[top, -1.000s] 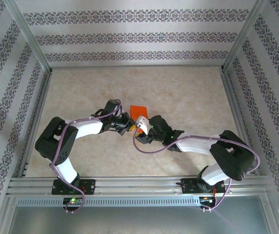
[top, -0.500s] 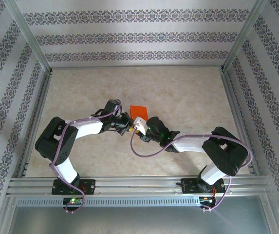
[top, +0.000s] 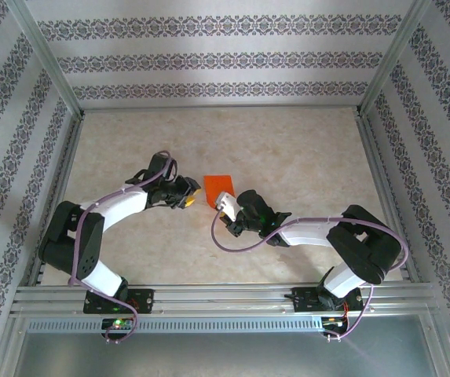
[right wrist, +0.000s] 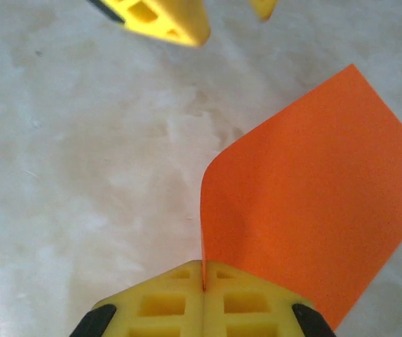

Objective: Fold a paper plane with a square sheet of paper (pick it up from the middle)
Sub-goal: Third fold the triangle at the center of the table.

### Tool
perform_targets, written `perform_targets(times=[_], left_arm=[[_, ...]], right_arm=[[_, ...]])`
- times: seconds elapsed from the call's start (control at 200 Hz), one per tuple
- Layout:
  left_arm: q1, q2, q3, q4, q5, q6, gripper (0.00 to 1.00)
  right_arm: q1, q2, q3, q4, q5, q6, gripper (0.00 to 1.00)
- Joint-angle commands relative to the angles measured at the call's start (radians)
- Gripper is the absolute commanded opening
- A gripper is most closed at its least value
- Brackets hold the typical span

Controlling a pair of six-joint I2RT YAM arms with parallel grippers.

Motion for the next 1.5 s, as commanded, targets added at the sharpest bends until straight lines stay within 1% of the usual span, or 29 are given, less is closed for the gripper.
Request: perform_targets(times=[0.0, 0.075, 0.2, 0.365, 0.5, 0.585, 0.809, 1.069, 1.294, 1.494], left_arm=[[0.001, -0.014, 0.074, -0.114, -0.015, 0.17, 0.41], [-0.003, 0.008, 0.105, -0.099, 0.022, 0.221, 0.41], [-0.02, 0.064, 0.152, -0.078, 0.052, 0.289, 0.42], [-0.063, 0.175, 0.223, -0.113, 0.064, 0.375, 0.36], [-0.093, 0.256, 0.292, -0.217, 0.016, 0.445, 0.27], [-0.101, 0.297, 0.327, -0.272, -0.017, 0.474, 0.24], [-0.117, 0.398, 0.407, -0.373, -0.056, 0.522, 0.17], [-0.132, 0.467, 0.476, -0.464, -0.106, 0.56, 0.13], [-0.143, 0.509, 0.517, -0.511, -0.118, 0.586, 0.12], [-0.148, 0.519, 0.532, -0.53, -0.127, 0.6, 0.12]], right_arm=[[0.009, -0.023, 0.003, -0.011, -0.119, 0.133, 0.02], [0.009, -0.015, 0.0, -0.008, -0.155, 0.178, 0.01], [0.009, 0.004, -0.007, 0.01, -0.2, 0.248, 0.01], [0.007, 0.043, -0.002, 0.037, -0.254, 0.328, 0.0], [0.0, 0.08, 0.009, 0.054, -0.303, 0.378, 0.0], [-0.002, 0.095, 0.009, 0.065, -0.316, 0.393, 0.0], [-0.016, 0.102, 0.008, 0.067, -0.312, 0.411, 0.0], [-0.056, 0.092, 0.013, 0.054, -0.307, 0.482, 0.0], [-0.07, 0.095, 0.028, 0.001, -0.243, 0.526, 0.01], [-0.076, 0.092, 0.037, -0.039, -0.177, 0.533, 0.0]])
